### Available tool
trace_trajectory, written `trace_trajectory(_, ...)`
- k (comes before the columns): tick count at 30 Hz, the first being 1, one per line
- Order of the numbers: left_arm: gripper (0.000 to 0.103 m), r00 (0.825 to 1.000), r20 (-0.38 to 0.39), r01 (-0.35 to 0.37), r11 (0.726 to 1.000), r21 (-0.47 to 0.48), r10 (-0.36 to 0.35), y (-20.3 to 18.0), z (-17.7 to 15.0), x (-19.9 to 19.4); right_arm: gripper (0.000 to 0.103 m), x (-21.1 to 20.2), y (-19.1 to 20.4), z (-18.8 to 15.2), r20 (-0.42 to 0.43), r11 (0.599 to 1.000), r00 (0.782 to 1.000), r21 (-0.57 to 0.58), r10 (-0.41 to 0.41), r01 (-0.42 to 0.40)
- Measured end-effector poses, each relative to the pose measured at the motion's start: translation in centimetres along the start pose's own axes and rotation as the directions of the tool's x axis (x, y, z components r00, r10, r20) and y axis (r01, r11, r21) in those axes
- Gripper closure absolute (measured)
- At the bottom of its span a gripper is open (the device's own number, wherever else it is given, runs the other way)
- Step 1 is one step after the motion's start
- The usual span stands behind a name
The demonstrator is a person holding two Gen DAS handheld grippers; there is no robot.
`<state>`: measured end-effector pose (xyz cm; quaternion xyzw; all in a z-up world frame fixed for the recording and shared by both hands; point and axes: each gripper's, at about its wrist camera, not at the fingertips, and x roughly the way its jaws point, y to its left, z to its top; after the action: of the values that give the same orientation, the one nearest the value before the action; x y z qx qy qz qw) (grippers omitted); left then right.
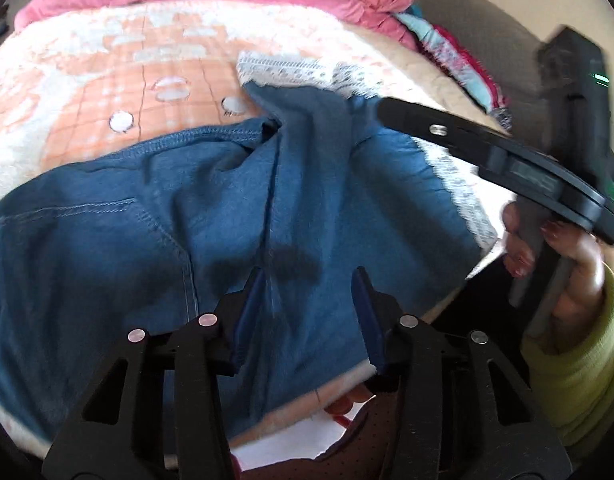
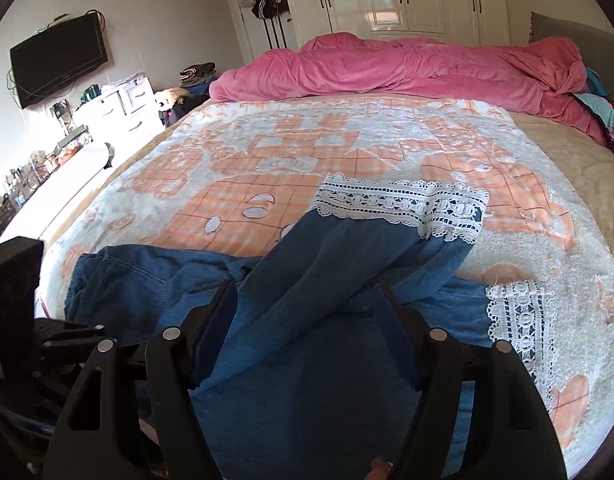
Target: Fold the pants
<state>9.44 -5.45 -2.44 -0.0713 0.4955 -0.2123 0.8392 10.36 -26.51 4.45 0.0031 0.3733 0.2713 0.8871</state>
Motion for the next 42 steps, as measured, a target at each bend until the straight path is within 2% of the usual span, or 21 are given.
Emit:
trace_trajectory(4,0.066,0.999,0.026,0.034,0.999,-0.029,-0.033,0.7,0.8,1.6,0.034,0.7,-0.3,0.1,-0.014,1.000,1.000,-0.004,-0.023,0.023)
trace_trajectory(5,0.070,0.999,0.041,0.036,0.999,-0.023,-0.036,0.8,0.7,1.6,0.034,1.1,-0.4,0.2,-0.023,1.000,0.999,-0.007,-0.028,0.028)
trace_trajectory(6,0.081,0.998,0.051,0.035,0.999,-0.016,-0.034,0.7,0.7,1.5,0.034,1.4,-0.4,0.4,-0.030,1.000,0.999,-0.004,-0.022,0.021)
trace_trajectory(7,0.086,0.997,0.062,0.046,0.999,-0.020,-0.045,0.8,0.6,1.5,0.034,1.8,-0.4,0.6,-0.039,1.000,0.999,0.004,-0.012,0.013)
trace_trajectory(8,0.093,0.995,0.060,0.083,0.996,-0.033,-0.081,0.9,0.5,1.6,0.034,2.3,-0.3,1.1,-0.052,1.000,0.999,0.001,-0.004,0.005)
trace_trajectory(11,0.099,0.988,0.058,0.144,0.989,-0.022,-0.143,0.7,0.3,1.7,0.034,4.1,0.4,3.0,-0.075,0.999,0.997,-0.047,-0.027,0.023)
trace_trajectory(14,0.099,0.980,0.076,0.183,0.983,-0.005,-0.182,0.1,-0.1,1.5,0.034,6.9,1.0,5.0,-0.128,0.993,0.988,-0.089,-0.085,0.074)
trace_trajectory(17,0.099,0.980,0.086,0.175,0.984,0.034,-0.178,-0.7,-0.4,1.3,0.034,10.4,1.3,6.9,-0.176,0.992,0.979,-0.092,-0.098,0.083)
trace_trajectory(22,0.099,0.982,0.091,0.162,0.986,0.046,-0.165,-1.0,-0.4,1.5,0.034,16.1,0.9,9.2,-0.267,0.988,0.952,0.004,-0.150,0.157)
trace_trajectory(24,0.099,0.982,0.086,0.162,0.986,0.044,-0.165,-1.0,-0.1,1.9,0.034,18.2,0.8,9.9,-0.276,0.975,0.936,-0.017,-0.219,0.223)
trace_trajectory(26,0.099,0.984,0.086,0.152,0.987,0.054,-0.156,-1.1,-0.2,2.0,0.034,20.5,0.0,9.8,-0.315,0.969,0.920,-0.004,-0.234,0.245)
trace_trajectory(27,0.099,0.985,0.087,0.146,0.988,0.058,-0.150,-0.7,-0.5,1.8,0.038,21.1,-0.6,9.6,-0.324,0.969,0.917,0.012,-0.230,0.247)
trace_trajectory(28,0.099,0.986,0.090,0.136,0.989,0.065,-0.141,-0.7,-0.5,1.8,0.047,21.3,-0.8,9.5,-0.317,0.970,0.921,0.008,-0.229,0.244)
trace_trajectory(29,0.099,0.986,0.092,0.132,0.989,0.065,-0.138,-0.6,-0.5,1.8,0.067,21.1,-0.8,9.6,-0.296,0.965,0.919,-0.039,-0.259,0.260)
trace_trajectory(30,0.099,0.986,0.094,0.135,0.989,0.059,-0.140,-0.5,-0.4,1.8,0.093,20.7,-0.7,9.6,-0.282,0.963,0.921,-0.077,-0.269,0.258)
trace_trajectory(33,0.098,0.984,0.093,0.152,0.988,0.040,-0.155,0.0,-0.3,1.5,0.096,18.1,-1.7,9.3,-0.246,0.981,0.950,-0.078,-0.191,0.177)
trace_trajectory(37,0.088,0.985,0.097,0.142,0.989,0.041,-0.146,0.5,-0.3,1.2,0.096,12.5,-5.1,8.6,-0.175,0.992,0.981,0.073,-0.089,0.103)
trace_trajectory(39,0.079,0.985,0.108,0.132,0.990,0.044,-0.136,0.9,-0.6,0.9,0.096,9.6,-6.4,8.3,-0.134,0.987,0.988,0.129,-0.078,0.096)
trace_trajectory(42,0.079,0.987,0.120,0.102,0.993,0.060,-0.109,1.0,-0.6,0.7,0.096,4.7,-8.1,6.9,-0.054,0.976,0.993,0.183,-0.106,0.114)
